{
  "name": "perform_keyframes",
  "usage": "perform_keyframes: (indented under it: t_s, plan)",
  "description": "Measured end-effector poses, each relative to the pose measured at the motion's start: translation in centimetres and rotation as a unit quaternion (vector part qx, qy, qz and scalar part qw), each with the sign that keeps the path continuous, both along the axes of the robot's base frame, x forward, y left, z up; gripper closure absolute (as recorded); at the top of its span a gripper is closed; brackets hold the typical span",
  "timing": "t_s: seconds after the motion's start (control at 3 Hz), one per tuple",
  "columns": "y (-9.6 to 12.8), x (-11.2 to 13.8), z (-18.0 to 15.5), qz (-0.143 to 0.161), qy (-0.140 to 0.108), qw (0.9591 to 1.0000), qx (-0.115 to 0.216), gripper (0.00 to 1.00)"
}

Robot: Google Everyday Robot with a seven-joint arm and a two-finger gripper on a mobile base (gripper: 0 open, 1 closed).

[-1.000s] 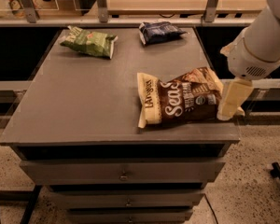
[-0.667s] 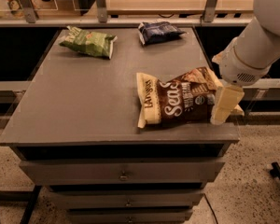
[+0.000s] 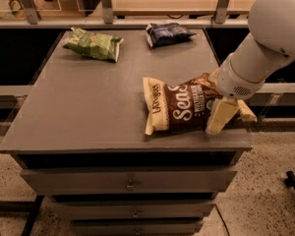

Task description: Move brown chip bag near blue chip bag

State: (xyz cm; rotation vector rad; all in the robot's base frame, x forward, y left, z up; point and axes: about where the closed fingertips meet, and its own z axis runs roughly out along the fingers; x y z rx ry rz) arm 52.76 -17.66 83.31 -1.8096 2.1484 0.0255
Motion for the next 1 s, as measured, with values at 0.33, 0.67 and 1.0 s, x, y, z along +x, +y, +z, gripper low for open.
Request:
perform_keyframes:
  t_s: [0.33, 0.67, 1.0]
  plan:
    - [1.1, -0.1, 0.4, 0.005, 0.005, 0.9998, 0.017, 0.41]
    - [1.6, -0.5, 1.5, 0.010, 0.004, 0.9994, 0.031, 0.64]
    - [1.7, -0.5, 1.5, 0.011, 0.004, 0.9995, 0.030, 0.87]
